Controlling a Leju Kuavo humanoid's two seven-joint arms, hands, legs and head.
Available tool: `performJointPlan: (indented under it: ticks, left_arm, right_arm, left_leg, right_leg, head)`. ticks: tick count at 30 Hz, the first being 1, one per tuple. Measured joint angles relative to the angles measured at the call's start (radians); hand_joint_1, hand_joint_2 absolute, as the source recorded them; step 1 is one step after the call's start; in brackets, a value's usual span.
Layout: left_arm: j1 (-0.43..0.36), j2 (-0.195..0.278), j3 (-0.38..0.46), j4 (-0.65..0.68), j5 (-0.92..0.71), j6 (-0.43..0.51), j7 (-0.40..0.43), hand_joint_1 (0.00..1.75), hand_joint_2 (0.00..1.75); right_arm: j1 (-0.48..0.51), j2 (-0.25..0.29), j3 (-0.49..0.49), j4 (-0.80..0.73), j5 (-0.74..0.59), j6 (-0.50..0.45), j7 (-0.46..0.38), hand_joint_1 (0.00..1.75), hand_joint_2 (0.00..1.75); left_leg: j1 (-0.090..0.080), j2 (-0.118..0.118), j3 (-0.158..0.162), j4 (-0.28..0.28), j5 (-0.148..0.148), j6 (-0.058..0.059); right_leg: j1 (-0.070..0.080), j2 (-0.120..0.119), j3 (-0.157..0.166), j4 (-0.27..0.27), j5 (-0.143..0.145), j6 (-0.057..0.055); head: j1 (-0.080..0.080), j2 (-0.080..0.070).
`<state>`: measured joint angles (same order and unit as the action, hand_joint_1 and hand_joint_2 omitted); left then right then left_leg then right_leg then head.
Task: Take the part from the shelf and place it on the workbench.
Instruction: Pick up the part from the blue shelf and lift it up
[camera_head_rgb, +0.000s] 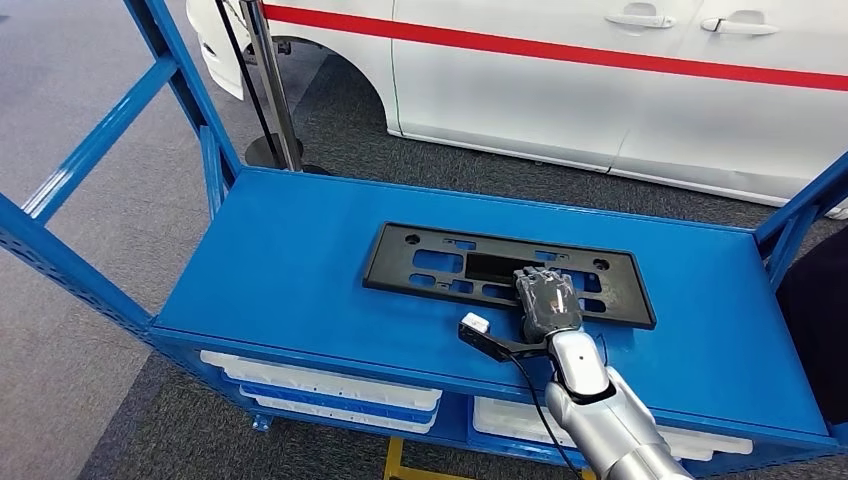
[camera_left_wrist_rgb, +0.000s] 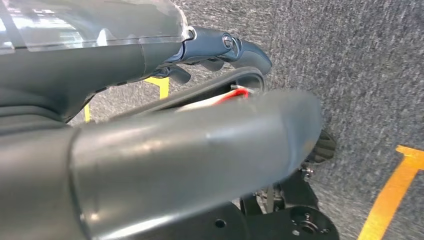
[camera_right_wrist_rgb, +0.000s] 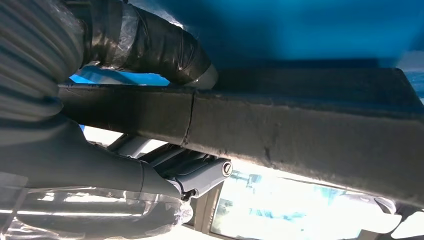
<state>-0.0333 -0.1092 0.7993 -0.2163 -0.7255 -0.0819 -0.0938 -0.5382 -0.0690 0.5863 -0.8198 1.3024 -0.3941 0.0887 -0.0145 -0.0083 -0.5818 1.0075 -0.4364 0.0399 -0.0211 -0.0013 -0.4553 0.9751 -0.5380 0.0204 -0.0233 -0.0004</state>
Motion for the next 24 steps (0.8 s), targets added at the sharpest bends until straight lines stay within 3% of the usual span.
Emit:
performJointPlan:
  ticks: [11,16,19,24]
  left_arm:
    - [-0.001,-0.001,0.025,0.0,0.001,0.007,0.004,0.0,1.75]
    - [-0.001,-0.002,0.045,0.0,0.015,0.012,-0.008,0.0,1.75]
    - [0.0,-0.002,0.056,0.0,0.012,0.009,-0.008,0.0,1.75]
    - [0.001,-0.002,0.084,0.001,0.017,0.012,0.0,0.0,1.75]
  right_arm:
    - [0.009,0.0,-0.013,-0.004,0.003,-0.006,-0.008,1.75,1.75]
    - [0.048,-0.01,-0.025,-0.075,-0.019,-0.026,-0.029,1.75,1.75]
    - [0.085,-0.045,-0.034,-0.193,-0.052,-0.034,-0.06,1.75,1.75]
    - [0.123,-0.154,-0.064,-0.48,-0.075,-0.02,-0.092,1.75,1.75]
  left_leg:
    - [0.0,0.0,0.0,0.0,0.0,0.0]
    - [0.0,0.0,-0.001,0.0,0.0,0.0]
    - [-0.001,0.0,-0.002,0.0,0.0,0.0]
    - [-0.001,0.0,-0.004,0.001,0.0,0.001]
  right_leg:
    - [0.0,0.0,0.0,0.0,0.0,0.0]
    - [0.0,0.0,-0.001,0.0,0.0,0.0]
    - [-0.001,0.0,-0.002,0.0,0.0,0.0]
    - [-0.001,0.0,-0.004,0.0,0.0,0.001]
  head:
    - [0.0,0.0]
    - [0.0,0.0]
    - [0.0,0.0]
    - [0.0,0.0]
